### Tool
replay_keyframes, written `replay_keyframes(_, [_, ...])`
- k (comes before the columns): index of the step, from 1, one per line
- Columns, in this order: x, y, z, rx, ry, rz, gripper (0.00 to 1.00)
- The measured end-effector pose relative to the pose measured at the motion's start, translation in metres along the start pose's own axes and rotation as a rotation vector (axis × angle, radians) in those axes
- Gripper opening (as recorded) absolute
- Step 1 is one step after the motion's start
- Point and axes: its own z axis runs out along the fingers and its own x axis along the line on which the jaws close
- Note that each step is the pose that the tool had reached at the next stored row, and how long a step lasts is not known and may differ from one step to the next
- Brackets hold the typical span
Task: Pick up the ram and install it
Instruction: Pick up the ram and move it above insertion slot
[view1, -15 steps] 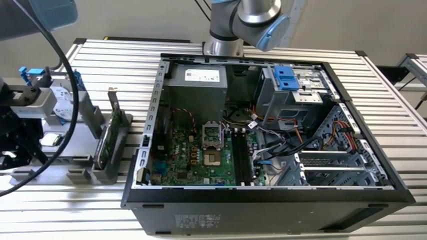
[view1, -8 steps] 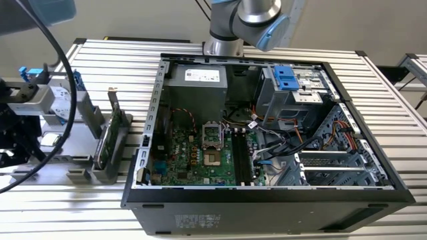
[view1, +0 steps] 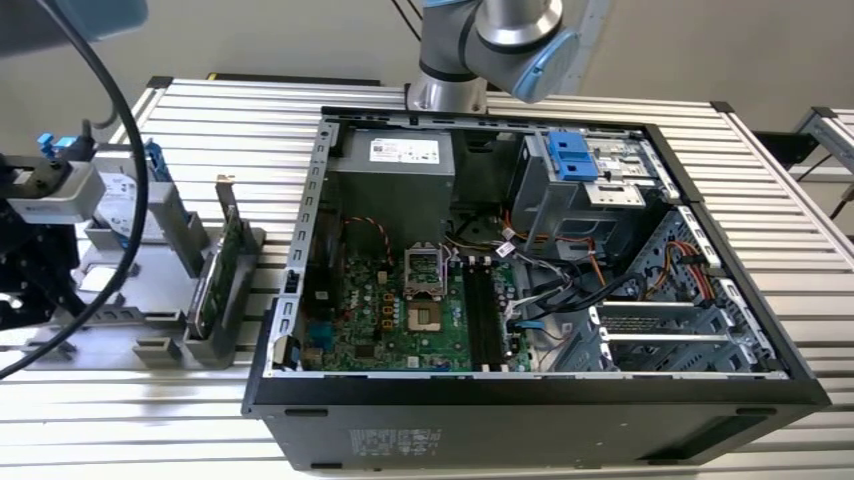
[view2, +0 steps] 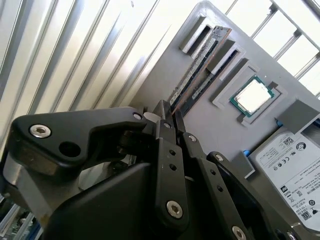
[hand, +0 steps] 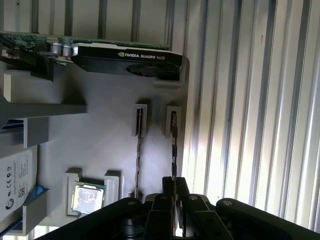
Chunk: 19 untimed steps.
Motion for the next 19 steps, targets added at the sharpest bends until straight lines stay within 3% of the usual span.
replay_keyframes(19, [-0.0002, -0.0001, -0.0109, 0.0001, 0.0000, 0.003, 0.00])
